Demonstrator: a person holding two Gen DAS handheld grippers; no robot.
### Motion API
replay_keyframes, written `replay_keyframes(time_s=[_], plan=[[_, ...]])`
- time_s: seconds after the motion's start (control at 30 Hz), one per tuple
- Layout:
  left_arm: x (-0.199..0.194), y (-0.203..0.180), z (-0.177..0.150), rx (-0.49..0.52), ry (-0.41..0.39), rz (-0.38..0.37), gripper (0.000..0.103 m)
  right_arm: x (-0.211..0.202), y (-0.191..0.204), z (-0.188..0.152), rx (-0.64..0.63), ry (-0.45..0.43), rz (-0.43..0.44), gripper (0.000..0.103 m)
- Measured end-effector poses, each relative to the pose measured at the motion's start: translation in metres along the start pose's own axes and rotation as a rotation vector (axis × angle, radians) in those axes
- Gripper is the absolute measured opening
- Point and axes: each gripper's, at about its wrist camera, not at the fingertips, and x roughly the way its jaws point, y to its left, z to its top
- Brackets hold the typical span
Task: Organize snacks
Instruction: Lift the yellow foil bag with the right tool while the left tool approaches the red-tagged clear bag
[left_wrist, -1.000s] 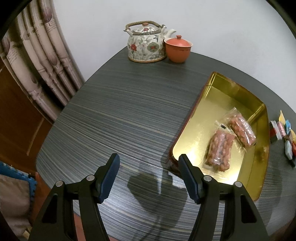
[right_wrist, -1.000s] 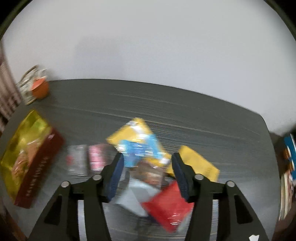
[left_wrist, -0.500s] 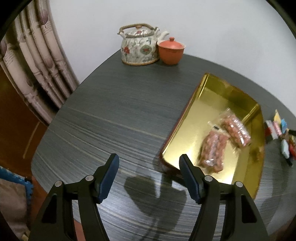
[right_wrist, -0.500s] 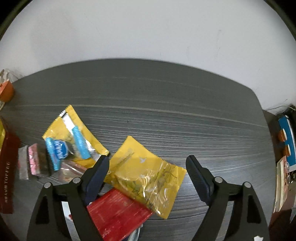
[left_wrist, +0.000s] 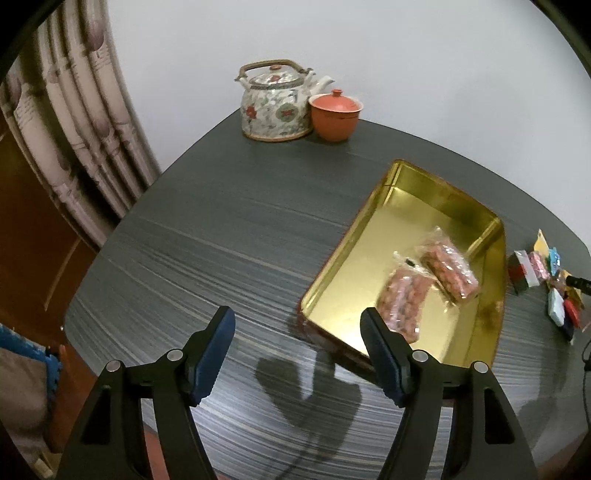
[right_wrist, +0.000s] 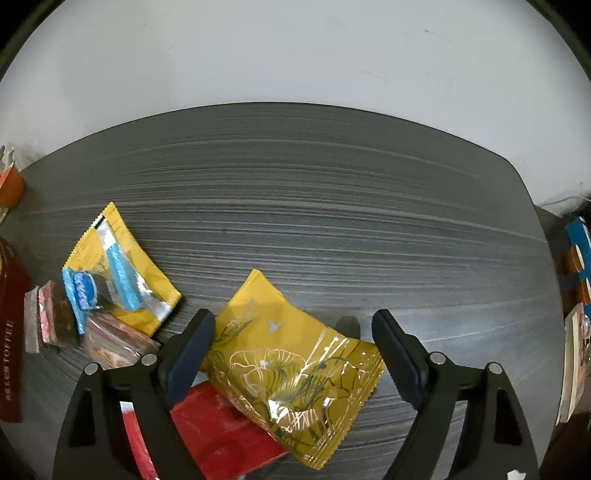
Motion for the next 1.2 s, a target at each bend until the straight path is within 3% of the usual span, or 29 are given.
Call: replay_keyframes(time_s=[0.07,0.17,0.57,0.83,0.93,1.07,1.2], plan=[[-0.005,-0.008,0.001,0.013,-0.007,-0.012,0.071,-0.001,-0.003,0.002,0.01,-0.012,-0.004,0.071],[-0.011,-0.022,0.003,0.035,-0.011,-0.038,0.071,-0.004,-0.015,-0.005,0.044,-0.022,-0.012,0.064],[-0.023,-0.124,0.004,0.211,0.005,-0.177,0.071,-0.02,-0.046,-0.05,0.127,-0.09,0.06,0.054],[-0.008,-0.206,0.002,0.306,0.066,-0.264,0.071,-0.029,-0.036,-0.07,0.115,-0.175,0.056,0.049],[-0.002,-0.228,0.001,0.326,0.088,-0.275,0.071,-0.038,-0.037,-0.085,0.09,-0.189,0.076,0.054],[0.004,-0.245,-0.003,0.351,0.106,-0.272,0.071,-0.049,-0.047,-0.088,0.066,-0.235,0.081,0.076],[0.012,-0.254,-0.007,0.364,0.126,-0.262,0.071,-0.056,-0.043,-0.094,-0.037,-0.207,0.12,0.078]])
